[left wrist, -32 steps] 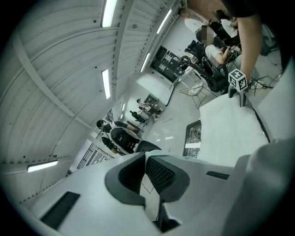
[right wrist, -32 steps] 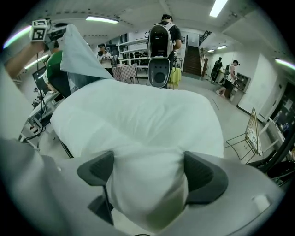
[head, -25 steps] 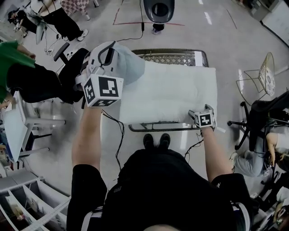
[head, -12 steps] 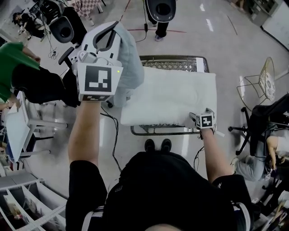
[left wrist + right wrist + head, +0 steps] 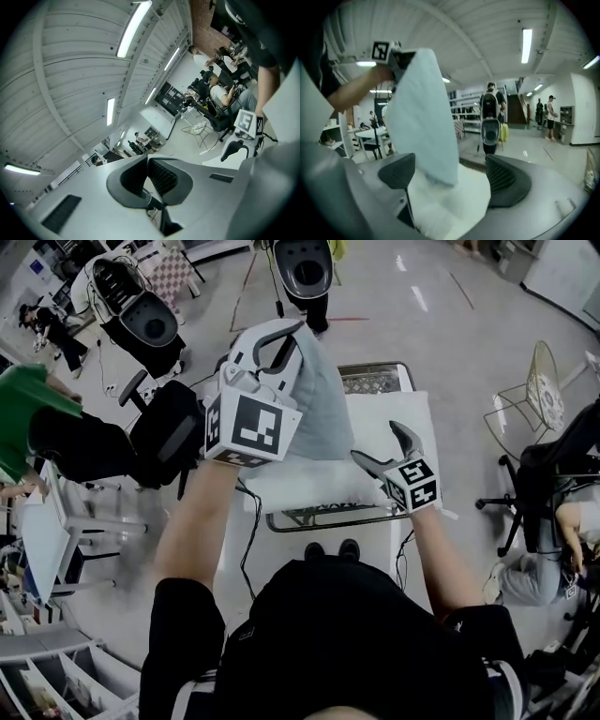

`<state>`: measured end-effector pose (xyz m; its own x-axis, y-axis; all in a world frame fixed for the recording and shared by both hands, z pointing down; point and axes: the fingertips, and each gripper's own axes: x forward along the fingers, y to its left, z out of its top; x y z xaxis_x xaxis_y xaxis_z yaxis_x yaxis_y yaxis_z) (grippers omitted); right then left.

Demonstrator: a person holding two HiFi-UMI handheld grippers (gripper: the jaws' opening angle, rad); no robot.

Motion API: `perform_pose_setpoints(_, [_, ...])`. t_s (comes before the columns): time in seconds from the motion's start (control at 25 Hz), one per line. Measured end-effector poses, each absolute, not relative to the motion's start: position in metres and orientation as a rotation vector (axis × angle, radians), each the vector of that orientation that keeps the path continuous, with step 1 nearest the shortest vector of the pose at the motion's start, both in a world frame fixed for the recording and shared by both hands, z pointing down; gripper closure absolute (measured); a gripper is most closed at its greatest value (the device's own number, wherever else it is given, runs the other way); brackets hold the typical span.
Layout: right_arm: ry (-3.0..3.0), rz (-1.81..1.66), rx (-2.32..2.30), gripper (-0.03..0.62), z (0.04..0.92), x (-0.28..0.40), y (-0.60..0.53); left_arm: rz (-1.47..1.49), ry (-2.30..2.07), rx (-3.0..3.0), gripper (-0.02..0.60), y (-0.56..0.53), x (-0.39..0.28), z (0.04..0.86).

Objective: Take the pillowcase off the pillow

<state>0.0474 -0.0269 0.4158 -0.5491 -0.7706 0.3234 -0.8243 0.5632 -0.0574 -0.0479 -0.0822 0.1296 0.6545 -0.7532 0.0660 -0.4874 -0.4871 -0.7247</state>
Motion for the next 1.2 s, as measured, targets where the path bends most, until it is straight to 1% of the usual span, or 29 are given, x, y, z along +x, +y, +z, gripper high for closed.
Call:
perform_pose_setpoints(0.08, [-2.703, 0.222, 1.249, 0.102, 0.362, 0.029, -0.022, -0.507, 0.912, -2.219, 0.574, -0.072, -0.032, 0.142])
perform_pose_setpoints(0.2, [-2.883, 0.214, 1.104, 0.102, 0.311, 0.007, -0.008, -0.514, 0.834, -2.295, 0.574, -0.057, -0.017, 0.158])
perform_pose_setpoints(0.32, [-2.967, 0.213, 1.003, 0.102, 0.287, -0.012, -0.006, -0.500, 0.739, -2.391, 0.574, -0.041, -0.002, 0.169])
perform_pose_setpoints(0.44, [-2.935, 0.133, 0.970, 0.103, 0.289, -0.025, -0.010, -0.478, 0.652, -2.469, 0.574, -0.024, 0.010, 0.177])
perform_pose_setpoints(0.48, [-2.926, 0.116, 0.967, 0.129, 0.291, -0.028, -0.010, -0.475, 0.627, -2.484, 0.574, -0.018, 0.013, 0.179])
perform_pose_setpoints(0.6, [-2.921, 0.089, 0.990, 0.314, 0.293, -0.033, -0.007, -0.493, 0.588, -2.497, 0.574, -0.007, 0.010, 0.186])
perform_pose_setpoints(0.8, [-2.879, 0.113, 1.083, 0.521, 0.300, -0.021, -0.015, -0.541, 0.625, -2.517, 0.566, -0.010, -0.014, 0.201])
perform_pose_setpoints(0.88, [-2.854, 0.123, 1.140, 0.560, 0.302, -0.006, -0.022, -0.552, 0.634, -2.542, 0.546, -0.011, -0.026, 0.208])
perform_pose_setpoints(1.04, [-2.787, 0.073, 1.222, 0.568, 0.294, 0.027, -0.033, -0.603, 0.625, -2.579, 0.452, -0.010, -0.042, 0.225])
perform_pose_setpoints(1.08, [-2.758, 0.052, 1.250, 0.569, 0.292, 0.036, -0.036, -0.602, 0.624, -2.588, 0.440, -0.009, -0.045, 0.226])
perform_pose_setpoints(1.2, [-2.679, 0.035, 1.363, 0.574, 0.283, 0.069, -0.047, -0.544, 0.669, -2.618, 0.440, -0.006, -0.057, 0.223])
